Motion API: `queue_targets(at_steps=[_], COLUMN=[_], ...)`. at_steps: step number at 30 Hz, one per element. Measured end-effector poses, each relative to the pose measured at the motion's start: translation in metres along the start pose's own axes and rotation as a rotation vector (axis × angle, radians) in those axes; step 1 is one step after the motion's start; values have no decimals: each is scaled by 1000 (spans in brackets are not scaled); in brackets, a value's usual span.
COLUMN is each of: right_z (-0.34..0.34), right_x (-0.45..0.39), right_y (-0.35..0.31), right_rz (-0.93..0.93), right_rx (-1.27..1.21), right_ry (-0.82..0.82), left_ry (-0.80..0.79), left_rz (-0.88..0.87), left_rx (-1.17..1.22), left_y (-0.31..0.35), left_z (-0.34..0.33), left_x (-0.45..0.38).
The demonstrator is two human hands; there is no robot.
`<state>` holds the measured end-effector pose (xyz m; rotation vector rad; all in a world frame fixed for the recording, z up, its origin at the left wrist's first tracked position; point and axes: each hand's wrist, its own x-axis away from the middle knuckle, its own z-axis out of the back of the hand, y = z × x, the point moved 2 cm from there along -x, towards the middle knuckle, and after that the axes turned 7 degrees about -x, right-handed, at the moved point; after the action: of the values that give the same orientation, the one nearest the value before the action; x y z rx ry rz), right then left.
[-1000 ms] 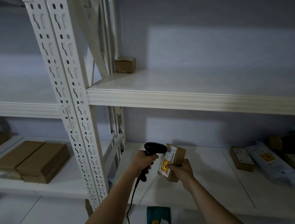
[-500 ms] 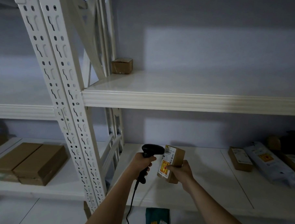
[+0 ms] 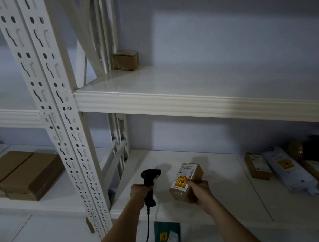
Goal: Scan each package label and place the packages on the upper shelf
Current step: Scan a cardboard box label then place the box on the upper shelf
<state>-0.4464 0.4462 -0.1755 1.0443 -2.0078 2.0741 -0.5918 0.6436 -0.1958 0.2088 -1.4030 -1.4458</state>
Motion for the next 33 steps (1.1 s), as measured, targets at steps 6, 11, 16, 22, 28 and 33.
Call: queue_targets(at_steps=[6,11,16,22,28,33], right_z=[-1,-2,-2,-5,-15,-27], right_x=[-4,-10,-11,2,34,75], right_y=[12,19,15,-8,-56,-100], right_rz=[-77,-116,-93,0,103,153], right_rx=[-31,-76,-127,-120,-56,-36], right_ry=[-39,-79,-18,-34,-74,-175], left_ry=[-15,22,37,55,21,-267], left_rz=[22,91,145,77,-376,-566], left_rx=[-111,-172,-199,-346,-254,-11], left_y=[-14,-22,-24,-6,70,114], left_z=[-11,-16,-15,-12,-25,-33], left_x=[-20,-33,-35,-10,51,124])
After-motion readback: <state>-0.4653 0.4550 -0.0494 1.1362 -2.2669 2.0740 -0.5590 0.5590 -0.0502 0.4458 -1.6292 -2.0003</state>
